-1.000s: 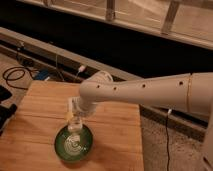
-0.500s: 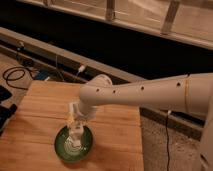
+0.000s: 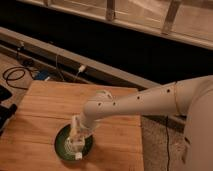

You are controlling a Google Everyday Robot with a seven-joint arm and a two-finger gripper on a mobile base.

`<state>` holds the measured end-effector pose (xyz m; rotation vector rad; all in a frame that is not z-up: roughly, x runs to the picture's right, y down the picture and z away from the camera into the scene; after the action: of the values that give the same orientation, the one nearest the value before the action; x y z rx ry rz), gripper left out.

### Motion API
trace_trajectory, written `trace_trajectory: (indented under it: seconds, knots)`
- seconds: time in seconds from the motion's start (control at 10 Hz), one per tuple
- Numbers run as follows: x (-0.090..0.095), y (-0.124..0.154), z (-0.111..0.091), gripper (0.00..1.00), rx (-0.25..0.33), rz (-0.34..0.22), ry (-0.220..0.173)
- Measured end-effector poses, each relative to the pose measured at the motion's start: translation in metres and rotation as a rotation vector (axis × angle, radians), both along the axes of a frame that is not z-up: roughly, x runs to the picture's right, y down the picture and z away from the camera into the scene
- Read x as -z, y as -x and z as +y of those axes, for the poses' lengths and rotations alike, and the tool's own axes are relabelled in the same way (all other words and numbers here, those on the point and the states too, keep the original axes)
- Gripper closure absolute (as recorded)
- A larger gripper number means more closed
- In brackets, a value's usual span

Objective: Place the bottle in the ceramic bowl

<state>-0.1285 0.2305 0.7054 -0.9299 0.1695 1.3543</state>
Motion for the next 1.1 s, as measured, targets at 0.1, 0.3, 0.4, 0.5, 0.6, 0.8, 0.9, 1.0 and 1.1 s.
trace_trajectory:
  seconds: [0.1, 0.3, 0.4, 0.5, 0.6, 0.8, 0.9, 1.0, 1.1]
  knots:
    - [-0.0003, -0.0015, -0.0006, 0.88, -0.003, 0.002, 0.000]
    - [-0.0001, -0.0004, -0.0001, 0.68, 0.000, 0.001, 0.000]
    - [0.0000, 0.0001, -0.0002, 0.55, 0.000, 0.000, 0.000]
    - [-0.0001, -0.0002, -0.0001, 0.47, 0.000, 0.000, 0.000]
    - [-0.0001, -0.0001, -0.0002, 0.37, 0.000, 0.000, 0.000]
    - [0.0000, 0.0003, -0.0001, 0.21, 0.001, 0.000, 0.000]
    - [0.0000, 0.0003, -0.0002, 0.20, 0.000, 0.000, 0.000]
    - [0.0000, 0.0003, -0.0002, 0.20, 0.000, 0.000, 0.000]
    - [-0.0001, 0.0002, -0.0002, 0.20, 0.000, 0.000, 0.000]
